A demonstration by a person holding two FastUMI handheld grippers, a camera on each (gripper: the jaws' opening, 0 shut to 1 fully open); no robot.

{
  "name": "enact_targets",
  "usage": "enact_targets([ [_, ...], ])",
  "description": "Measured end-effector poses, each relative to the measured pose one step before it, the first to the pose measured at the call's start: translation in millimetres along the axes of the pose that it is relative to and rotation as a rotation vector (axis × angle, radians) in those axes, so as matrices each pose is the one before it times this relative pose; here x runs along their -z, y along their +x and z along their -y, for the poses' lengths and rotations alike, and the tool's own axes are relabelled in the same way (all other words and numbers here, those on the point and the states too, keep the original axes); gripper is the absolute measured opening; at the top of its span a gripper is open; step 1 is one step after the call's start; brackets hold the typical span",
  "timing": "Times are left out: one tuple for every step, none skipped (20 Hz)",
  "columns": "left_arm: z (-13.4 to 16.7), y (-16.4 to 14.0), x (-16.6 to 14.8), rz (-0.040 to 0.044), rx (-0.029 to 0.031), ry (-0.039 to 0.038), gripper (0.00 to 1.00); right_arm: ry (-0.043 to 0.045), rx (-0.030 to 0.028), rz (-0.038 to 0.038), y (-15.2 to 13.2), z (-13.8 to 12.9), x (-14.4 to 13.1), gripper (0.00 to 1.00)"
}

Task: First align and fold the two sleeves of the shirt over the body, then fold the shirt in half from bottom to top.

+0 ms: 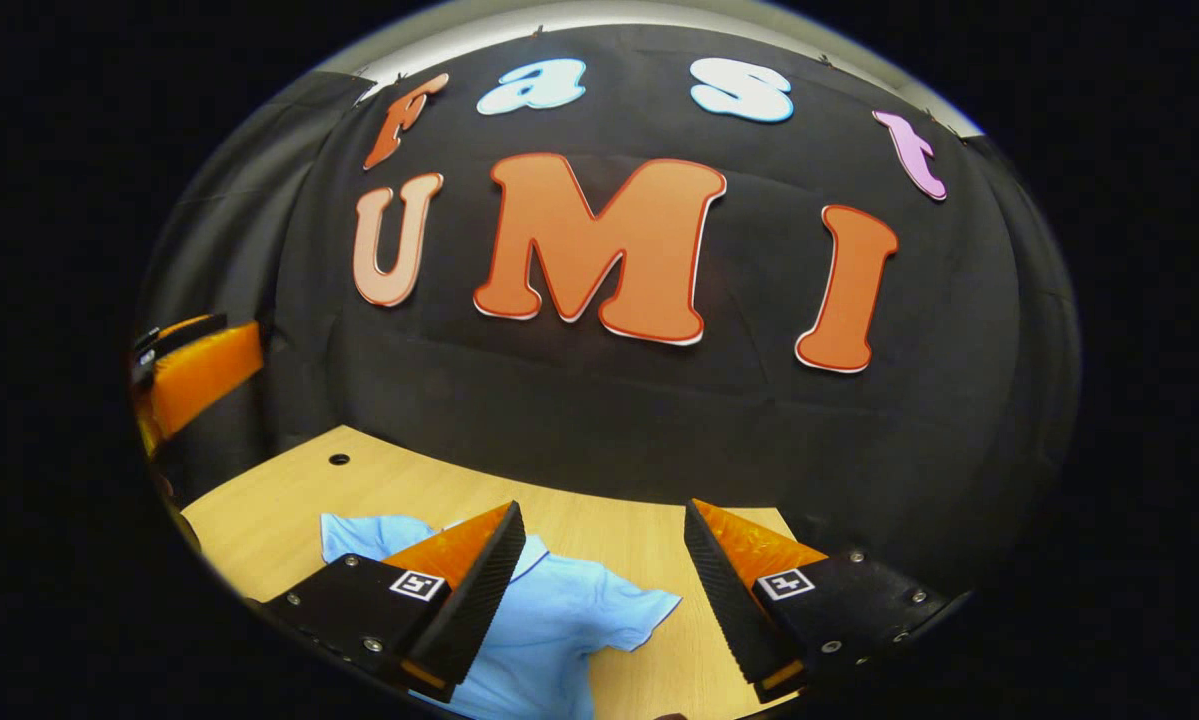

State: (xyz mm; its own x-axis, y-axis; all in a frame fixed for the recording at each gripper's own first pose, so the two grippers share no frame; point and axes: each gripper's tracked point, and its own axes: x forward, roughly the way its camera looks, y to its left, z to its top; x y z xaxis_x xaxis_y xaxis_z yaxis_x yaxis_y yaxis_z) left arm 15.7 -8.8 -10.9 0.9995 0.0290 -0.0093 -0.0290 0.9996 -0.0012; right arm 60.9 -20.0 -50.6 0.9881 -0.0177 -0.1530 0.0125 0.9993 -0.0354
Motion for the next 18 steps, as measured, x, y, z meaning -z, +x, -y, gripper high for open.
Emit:
enact_targets([
  [-0.35,-0.31,0.01,-0.00229,-0.00478,0.00099,1.0,0.00534,0.00283,-0.03036,7.04,3.96,8.31,0.97],
  [-0.55,-0.36,2.55,-0.00469,-0.0058,0.00488,1.0,0.00903,0.00344,-0.02834,6.18,1.68,8.78,0.97],
  [0.72,-0.86,0.57,-0.00498,-0.00538,0.0036,1.0,0.0033,-0.00405,-0.0301,7.85,2.75,7.9,0.97],
  [-0.27,-1.02,2.08,-0.005,-0.00468,0.00086,1.0,-0.0031,0.00397,-0.02894,6.85,3.04,7.53,0.97],
  [1.11,-0.56,1.12,-0.0062,-0.00567,0.00251,1.0,-0.00322,0.00287,-0.02735,8.21,3.42,6.63,0.97],
  [-0.59,-1.07,2.04,-0.00673,-0.0075,0.0042,1.0,0.00295,0.00155,-0.02655,7.09,2.89,6.54,0.96],
  [-0.29,-0.86,2.26,-0.00739,-0.00796,0.00471,1.0,0.0065,0.00198,-0.02623,7.09,3.47,7.04,0.97],
  [-0.82,-1.44,1.25,-0.00637,-0.01005,0.00398,1.0,0.00493,0.00727,-0.03232,7.57,3.82,6.81,0.97],
  [-0.25,-0.14,1.13,-0.00637,-0.00936,0.00227,1.0,0.00276,0.00546,-0.02951,7.28,4.87,7.01,0.95],
  [-0.59,-2.15,2.26,-0.00587,-0.01091,0.00455,1.0,0.00187,0.00168,-0.02511,7.71,1.26,7.46,0.95],
  [-1.07,-1.52,0.62,-0.00688,-0.01177,0.00576,1.0,0.00243,-0.00223,-0.02813,7.04,2.21,6.87,0.94],
  [-0.92,-1.39,4.09,-0.00989,-0.01397,0.00444,1.0,0.00357,-0.00218,-0.02776,5.73,2.87,6.96,0.93],
  [-0.6,-3.02,1.42,-0.00845,-0.0121,0.00099,1.0,0.00404,-0.00328,-0.03154,7.2,2.16,6.69,0.92],
  [-0.25,-3.32,2.7,-0.00975,-0.01192,0.0007,1.0,0.00496,-0.00563,-0.0344,7.52,2.08,8.28,0.92],
  [-2.01,-2.71,0.92,-0.00666,-0.01618,0.00199,1.0,0.00533,-0.00568,-0.03441,7.42,0.7,7.51,0.92],
  [-1.12,-1.31,1.67,-0.00362,-0.01431,0.00397,1.0,0.00202,-0.00705,-0.03192,8.98,-0.67,6.2,0.92],
  [-1.91,-2.73,-2.15,0.00113,-0.01435,0.00671,1.0,0.00005,-0.01046,-0.0333,9.81,-1.45,7.2,0.92],
  [-2.79,-5.05,-2.16,0.0075,-0.01498,0.0054,1.0,-0.00265,-0.00799,-0.02672,6.36,-0.42,5.38,0.92],
])
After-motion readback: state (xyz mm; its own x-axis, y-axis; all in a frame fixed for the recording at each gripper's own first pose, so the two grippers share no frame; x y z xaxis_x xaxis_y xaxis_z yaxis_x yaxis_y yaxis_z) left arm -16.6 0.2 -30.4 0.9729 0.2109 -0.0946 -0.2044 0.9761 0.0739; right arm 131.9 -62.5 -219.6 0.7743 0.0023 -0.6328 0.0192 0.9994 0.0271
